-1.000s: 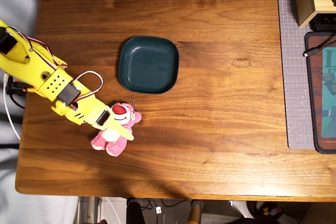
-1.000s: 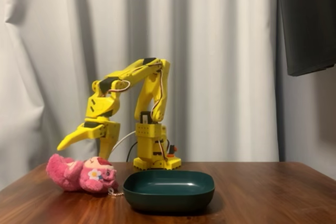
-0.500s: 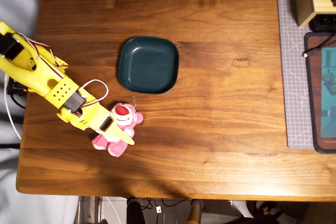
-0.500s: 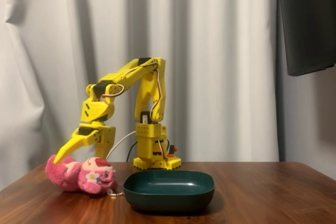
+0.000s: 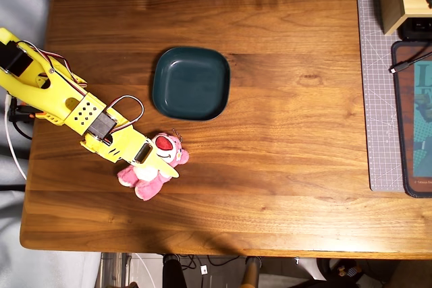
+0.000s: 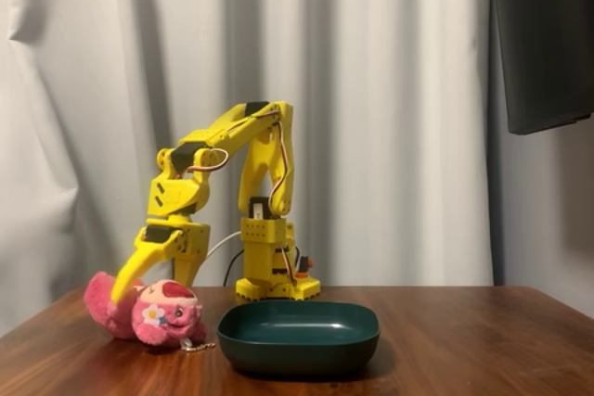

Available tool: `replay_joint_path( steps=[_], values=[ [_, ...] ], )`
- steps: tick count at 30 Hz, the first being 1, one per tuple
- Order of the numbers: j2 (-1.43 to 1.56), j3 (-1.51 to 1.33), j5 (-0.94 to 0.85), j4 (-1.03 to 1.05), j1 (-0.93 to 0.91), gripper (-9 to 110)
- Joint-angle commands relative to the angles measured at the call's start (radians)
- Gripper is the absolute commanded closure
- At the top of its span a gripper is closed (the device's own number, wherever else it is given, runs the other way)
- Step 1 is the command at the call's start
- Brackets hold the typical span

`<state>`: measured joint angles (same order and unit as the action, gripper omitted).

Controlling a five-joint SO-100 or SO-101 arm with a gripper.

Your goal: Grasp a strawberry bear and put it in the bin.

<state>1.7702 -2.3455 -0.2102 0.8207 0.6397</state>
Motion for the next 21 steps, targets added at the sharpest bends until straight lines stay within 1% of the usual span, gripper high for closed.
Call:
replay_joint_path(
  steps=[1,3,6,10,21],
  values=[
    [0.006,0.052,-0.008,0.017,-0.002,85],
    [0.006,0.051,-0.008,0.017,0.000,83],
    [0.008,0.051,-0.008,0.017,0.002,83],
    [0.009,0.051,-0.008,0.017,0.003,101],
    [0.020,0.044,0.005,0.017,0.009,102]
  ],
)
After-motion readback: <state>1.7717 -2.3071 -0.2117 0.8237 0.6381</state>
